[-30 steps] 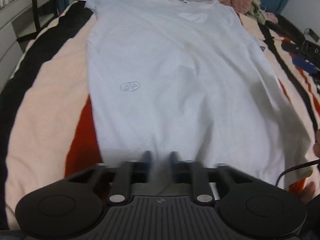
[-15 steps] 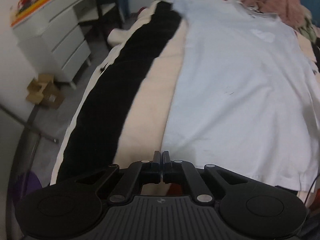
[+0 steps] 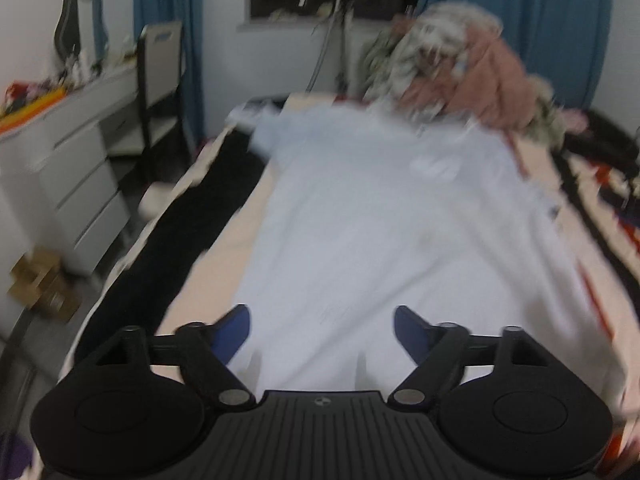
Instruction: Fold clothes
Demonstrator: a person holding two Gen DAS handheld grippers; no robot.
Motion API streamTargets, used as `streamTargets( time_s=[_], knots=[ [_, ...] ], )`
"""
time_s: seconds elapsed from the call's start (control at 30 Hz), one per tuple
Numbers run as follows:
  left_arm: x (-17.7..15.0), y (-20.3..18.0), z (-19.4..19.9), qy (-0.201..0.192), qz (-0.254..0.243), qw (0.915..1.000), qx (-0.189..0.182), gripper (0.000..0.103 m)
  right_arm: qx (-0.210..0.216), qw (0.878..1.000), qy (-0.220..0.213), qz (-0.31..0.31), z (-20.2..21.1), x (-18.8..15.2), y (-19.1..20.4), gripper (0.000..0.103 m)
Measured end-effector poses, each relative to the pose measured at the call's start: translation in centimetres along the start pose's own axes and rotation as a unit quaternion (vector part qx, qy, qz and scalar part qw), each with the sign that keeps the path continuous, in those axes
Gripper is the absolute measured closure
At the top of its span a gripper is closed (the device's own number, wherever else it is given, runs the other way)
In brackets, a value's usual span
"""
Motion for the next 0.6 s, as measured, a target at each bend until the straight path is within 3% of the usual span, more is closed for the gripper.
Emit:
streamTargets(
  time_s=[0.17, 0.33, 0.4, 0.6],
  knots=[
    [3.5, -3.5, -4.0, -0.067, 0.037, 0.9961, -0.045, 0.017, -0.013, 1.0, -0.01, 0.016, 0.1, 0.2, -0.1, 0.051],
    [3.7, -4.4, -8.1, -0.12, 0.058, 0.9863, -0.097, 0.011, -0.021, 0.999, -0.011, 0.026, -0.5, -0.1, -0.1, 0.051],
    [2.7, -4.2, -9.3, -0.131, 0.062, 0.9838, -0.105, 0.011, -0.023, 0.999, -0.01, 0.029, -0.9, -0.3, -0.1, 0.051],
    [1.4, -4.5, -11.4, -0.126, 0.008, 0.9888, -0.079, 0.01, -0.018, 1.0, 0.002, 0.025, -2.4, -0.8, 0.1, 0.05]
  ],
)
Point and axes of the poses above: each gripper's, at about its wrist camera, not at the fingertips, and z roughly against the way its jaws point, y to its left, x to its top, the point moved 4 cm from there along -z, roughly the way its jaws point, and after that the axes turned 5 degrees about z, right-handed, at the moved point
